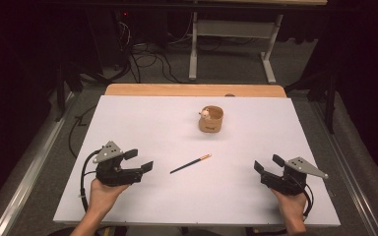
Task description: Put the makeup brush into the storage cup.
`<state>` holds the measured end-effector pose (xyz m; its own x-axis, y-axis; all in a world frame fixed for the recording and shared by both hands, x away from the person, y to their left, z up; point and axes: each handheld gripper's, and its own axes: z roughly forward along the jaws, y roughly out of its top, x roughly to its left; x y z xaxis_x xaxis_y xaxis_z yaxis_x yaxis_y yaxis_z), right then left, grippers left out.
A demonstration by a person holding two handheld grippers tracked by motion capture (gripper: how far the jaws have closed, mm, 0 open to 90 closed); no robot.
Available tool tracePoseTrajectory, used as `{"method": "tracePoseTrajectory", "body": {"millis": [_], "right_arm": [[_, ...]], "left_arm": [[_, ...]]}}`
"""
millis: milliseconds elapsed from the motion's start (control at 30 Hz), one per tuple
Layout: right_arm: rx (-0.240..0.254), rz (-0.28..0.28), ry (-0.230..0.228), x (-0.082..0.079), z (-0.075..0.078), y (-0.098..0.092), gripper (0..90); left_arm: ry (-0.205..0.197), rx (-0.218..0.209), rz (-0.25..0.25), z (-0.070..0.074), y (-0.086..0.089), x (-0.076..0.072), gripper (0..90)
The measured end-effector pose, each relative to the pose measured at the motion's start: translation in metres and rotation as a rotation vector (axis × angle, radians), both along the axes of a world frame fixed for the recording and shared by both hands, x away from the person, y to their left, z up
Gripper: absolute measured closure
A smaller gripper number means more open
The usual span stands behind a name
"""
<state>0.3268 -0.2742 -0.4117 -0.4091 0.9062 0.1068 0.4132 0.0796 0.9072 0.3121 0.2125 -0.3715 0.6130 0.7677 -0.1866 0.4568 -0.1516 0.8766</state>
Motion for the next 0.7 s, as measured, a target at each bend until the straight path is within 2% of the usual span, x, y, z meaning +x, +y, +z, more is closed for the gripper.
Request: {"method": "tracePoseTrajectory", "body": {"millis": [400,700], "right_arm": [[-0.001,-0.001,-0.001,0.0,0.0,-0.001,25.4],[0.0,0.002,-0.004,0.0,0.0,-0.001,25.4]], "left_arm": [[-0.001,-0.028,-0.014,0.005,-0.009,0.006,26.0],[0.0,-0.025,-0.036,0.007,-0.018,0.011,25.8]]}}
